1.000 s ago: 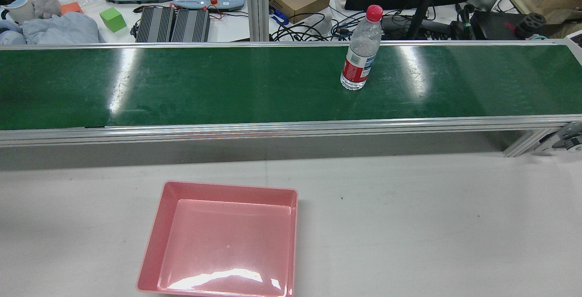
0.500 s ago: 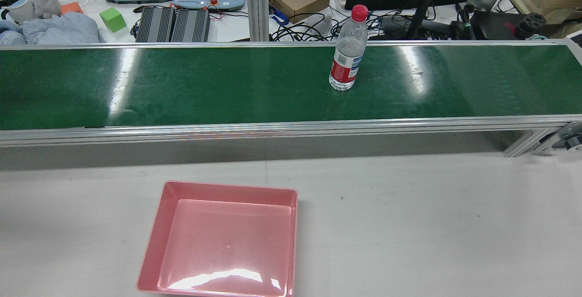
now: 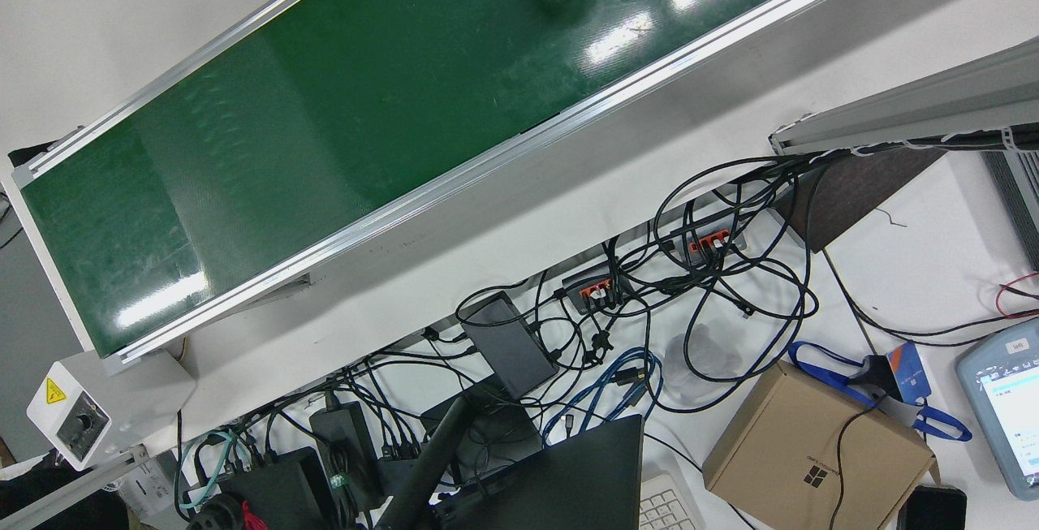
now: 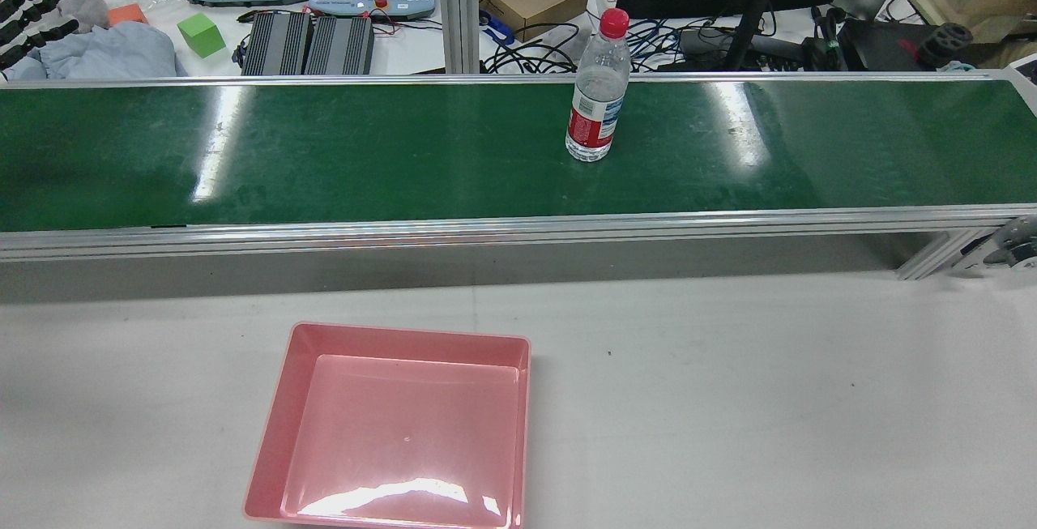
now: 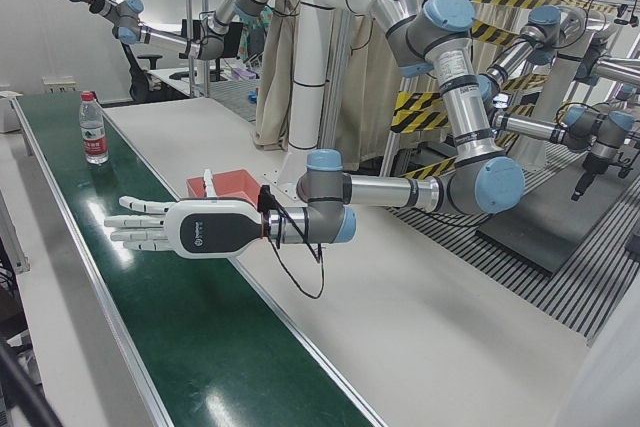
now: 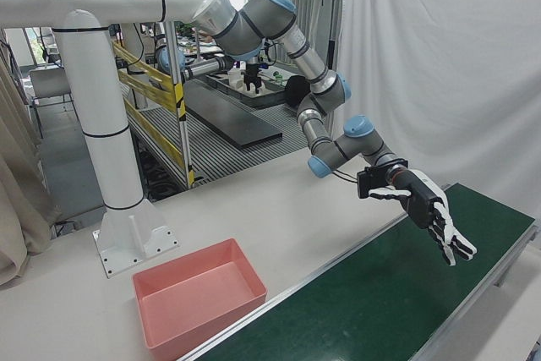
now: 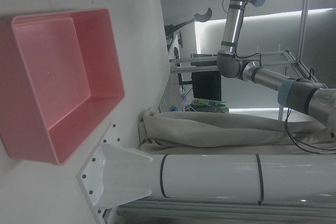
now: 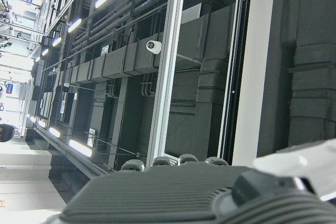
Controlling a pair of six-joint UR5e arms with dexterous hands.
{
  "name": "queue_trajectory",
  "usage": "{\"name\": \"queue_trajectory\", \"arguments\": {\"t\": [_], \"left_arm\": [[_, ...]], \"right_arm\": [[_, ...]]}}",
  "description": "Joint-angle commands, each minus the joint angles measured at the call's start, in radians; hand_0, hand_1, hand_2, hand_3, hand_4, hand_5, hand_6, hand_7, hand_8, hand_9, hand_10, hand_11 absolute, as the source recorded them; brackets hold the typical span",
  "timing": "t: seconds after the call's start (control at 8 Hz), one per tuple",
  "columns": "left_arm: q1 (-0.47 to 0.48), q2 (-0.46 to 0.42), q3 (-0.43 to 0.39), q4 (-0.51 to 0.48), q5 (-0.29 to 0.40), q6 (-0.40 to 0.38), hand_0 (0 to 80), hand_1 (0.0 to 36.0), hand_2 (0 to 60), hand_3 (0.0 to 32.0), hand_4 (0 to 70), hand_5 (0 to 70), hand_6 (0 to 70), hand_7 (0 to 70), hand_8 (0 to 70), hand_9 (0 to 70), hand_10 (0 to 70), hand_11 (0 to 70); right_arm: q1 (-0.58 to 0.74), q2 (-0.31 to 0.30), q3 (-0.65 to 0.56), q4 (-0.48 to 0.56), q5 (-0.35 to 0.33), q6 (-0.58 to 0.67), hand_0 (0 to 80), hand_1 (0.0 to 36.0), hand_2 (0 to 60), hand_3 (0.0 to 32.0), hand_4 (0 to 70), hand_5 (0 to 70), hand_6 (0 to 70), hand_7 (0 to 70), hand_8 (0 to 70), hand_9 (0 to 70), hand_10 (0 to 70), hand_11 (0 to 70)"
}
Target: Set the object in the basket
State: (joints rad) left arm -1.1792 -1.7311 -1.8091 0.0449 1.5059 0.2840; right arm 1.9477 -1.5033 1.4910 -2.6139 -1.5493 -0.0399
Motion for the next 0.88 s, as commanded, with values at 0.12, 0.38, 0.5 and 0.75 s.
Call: {"name": "queue_trajectory", "arguments": {"t": [0.12, 0.38, 0.5, 0.75], "left_arm": [[0.018, -0.008, 0.067, -0.040, -0.016, 0.018, 48.2, 10.3, 0.0, 0.0, 12.4, 17.6, 3.4, 1.5, 2.8, 1.1, 6.8, 11.0], [0.027, -0.025, 0.076, -0.033, -0.018, 0.052, 48.1, 9.4, 0.0, 0.2, 10.5, 17.3, 2.2, 0.5, 0.9, 0.0, 6.0, 9.9], [0.030, -0.027, 0.082, -0.033, -0.018, 0.053, 48.0, 9.3, 0.0, 0.8, 10.0, 17.3, 1.9, 0.1, 0.5, 0.0, 6.1, 10.0], [0.049, -0.036, 0.079, -0.031, -0.054, 0.067, 48.6, 10.1, 0.0, 1.4, 9.7, 17.0, 1.6, 0.5, 0.8, 0.0, 6.2, 10.3]], "right_arm": [[0.000, 0.000, 0.000, 0.000, 0.000, 0.000, 0.0, 0.0, 0.0, 0.0, 0.0, 0.0, 0.0, 0.0, 0.0, 0.0, 0.0, 0.0], [0.000, 0.000, 0.000, 0.000, 0.000, 0.000, 0.0, 0.0, 0.0, 0.0, 0.0, 0.0, 0.0, 0.0, 0.0, 0.0, 0.0, 0.0], [-0.001, 0.000, 0.000, 0.000, 0.000, 0.000, 0.0, 0.0, 0.0, 0.0, 0.0, 0.0, 0.0, 0.0, 0.0, 0.0, 0.0, 0.0], [0.000, 0.000, 0.000, 0.000, 0.000, 0.000, 0.0, 0.0, 0.0, 0.0, 0.0, 0.0, 0.0, 0.0, 0.0, 0.0, 0.0, 0.0]]}}
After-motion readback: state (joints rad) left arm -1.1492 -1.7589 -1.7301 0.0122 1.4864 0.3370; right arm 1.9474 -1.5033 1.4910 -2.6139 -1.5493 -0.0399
